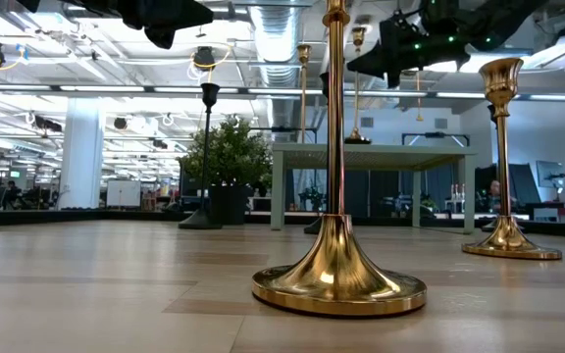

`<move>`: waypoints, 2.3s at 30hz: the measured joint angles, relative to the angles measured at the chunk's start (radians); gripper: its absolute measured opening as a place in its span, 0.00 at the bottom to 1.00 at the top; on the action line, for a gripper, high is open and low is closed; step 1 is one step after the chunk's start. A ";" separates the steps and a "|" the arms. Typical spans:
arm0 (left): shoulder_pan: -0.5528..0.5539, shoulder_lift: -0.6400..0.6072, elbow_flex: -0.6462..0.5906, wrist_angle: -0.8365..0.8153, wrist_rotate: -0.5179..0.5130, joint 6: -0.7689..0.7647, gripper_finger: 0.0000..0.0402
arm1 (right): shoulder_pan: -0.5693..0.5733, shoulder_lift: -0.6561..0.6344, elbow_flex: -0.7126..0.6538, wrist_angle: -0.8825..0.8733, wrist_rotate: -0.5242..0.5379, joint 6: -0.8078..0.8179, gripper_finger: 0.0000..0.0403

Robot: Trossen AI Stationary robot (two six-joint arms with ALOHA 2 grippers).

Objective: Pick & Place candle stick holders
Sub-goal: Put the gold candle holder on the shelf

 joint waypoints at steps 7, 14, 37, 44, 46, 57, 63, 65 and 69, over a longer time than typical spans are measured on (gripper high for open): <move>0.000 0.000 0.000 0.000 0.000 0.000 0.01 | -0.057 -0.017 0.003 -0.066 0.046 -0.009 0.00; 0.000 0.000 0.000 0.000 0.000 0.000 0.02 | -0.134 -0.098 0.003 -0.217 0.049 -0.063 0.00; 0.000 0.000 0.000 0.000 0.000 0.000 0.02 | -0.251 -0.221 -0.127 -0.186 0.055 -0.067 0.00; 0.000 0.000 0.000 0.000 0.000 0.000 0.02 | -0.249 -0.213 -0.127 -0.191 0.048 -0.055 0.00; 0.000 0.000 0.000 0.000 0.000 0.000 0.02 | -0.249 -0.207 -0.127 -0.191 0.048 -0.052 0.00; 0.000 0.000 0.000 0.000 0.000 0.000 0.02 | -0.248 -0.182 -0.127 -0.182 0.047 -0.026 0.00; 0.000 0.000 0.000 0.000 0.000 0.000 0.02 | -0.248 -0.182 -0.126 -0.210 0.046 -0.027 0.04; 0.000 0.000 0.000 0.000 0.000 0.000 0.02 | -0.248 -0.182 -0.124 -0.222 0.044 -0.027 0.05; 0.000 0.000 0.000 0.000 0.000 0.000 0.02 | -0.248 -0.183 -0.124 -0.237 0.042 -0.027 0.04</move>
